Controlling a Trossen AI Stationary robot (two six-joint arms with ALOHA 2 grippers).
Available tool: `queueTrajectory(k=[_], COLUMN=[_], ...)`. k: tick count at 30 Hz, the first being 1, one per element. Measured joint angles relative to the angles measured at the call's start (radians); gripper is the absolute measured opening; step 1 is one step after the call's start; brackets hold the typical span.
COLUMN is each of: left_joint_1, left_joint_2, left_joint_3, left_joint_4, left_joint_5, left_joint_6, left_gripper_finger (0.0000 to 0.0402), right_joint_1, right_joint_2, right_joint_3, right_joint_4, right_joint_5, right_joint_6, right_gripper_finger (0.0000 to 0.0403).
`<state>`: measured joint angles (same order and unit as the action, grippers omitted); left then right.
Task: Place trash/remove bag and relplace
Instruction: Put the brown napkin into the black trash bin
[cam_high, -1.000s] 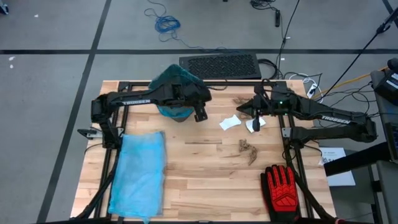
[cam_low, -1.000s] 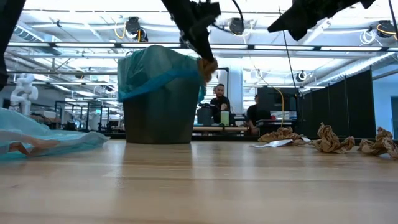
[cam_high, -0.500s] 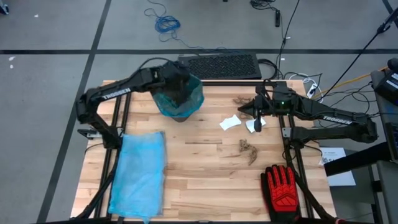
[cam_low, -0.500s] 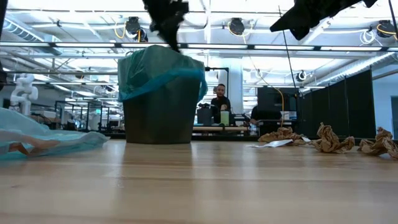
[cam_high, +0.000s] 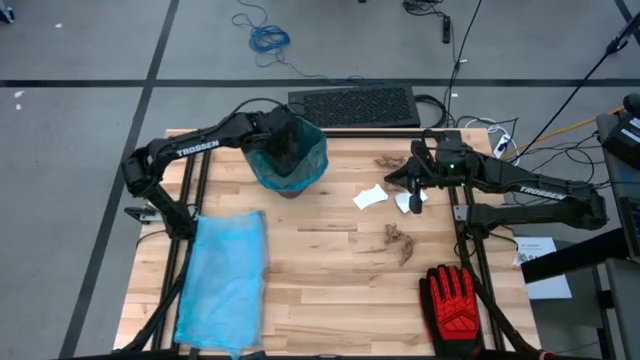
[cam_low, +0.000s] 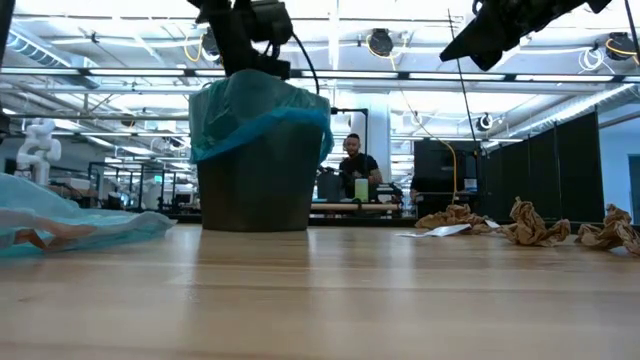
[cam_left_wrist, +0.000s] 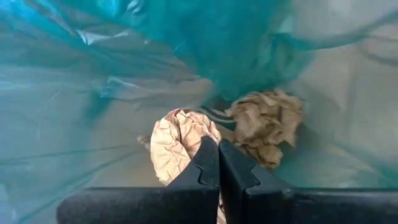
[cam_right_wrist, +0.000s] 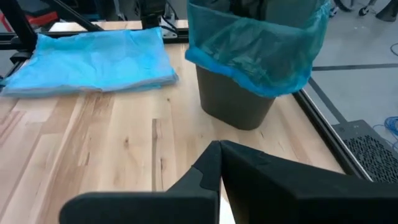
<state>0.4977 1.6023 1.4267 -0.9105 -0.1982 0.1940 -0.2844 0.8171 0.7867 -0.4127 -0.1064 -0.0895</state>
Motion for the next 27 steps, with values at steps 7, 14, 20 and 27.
queueTrajectory(k=[7, 14, 20, 27], left_joint_1=[-0.001, -0.003, -0.004, -0.005], left_joint_2=[0.002, 0.002, -0.018, -0.082], left_joint_3=[-0.012, -0.01, 0.051, 0.099], left_joint_4=[0.037, 0.044, 0.03, 0.044], left_joint_5=[-0.037, -0.042, -0.041, 0.002], left_joint_6=[0.014, 0.012, -0.002, -0.005], left_gripper_finger=[0.0034, 0.0109, 0.0134, 0.0135], right_joint_1=[-0.006, -0.008, -0.053, -0.14], right_joint_2=[0.025, 0.095, 0.216, 0.367], right_joint_3=[0.0, 0.001, 0.001, 0.001], right_joint_4=[-0.097, -0.2, -0.21, -0.191], right_joint_5=[0.004, 0.157, 0.217, 0.347], right_joint_6=[0.07, 0.153, 0.2, 0.131], right_gripper_finger=[0.0004, 0.006, 0.014, 0.0222])
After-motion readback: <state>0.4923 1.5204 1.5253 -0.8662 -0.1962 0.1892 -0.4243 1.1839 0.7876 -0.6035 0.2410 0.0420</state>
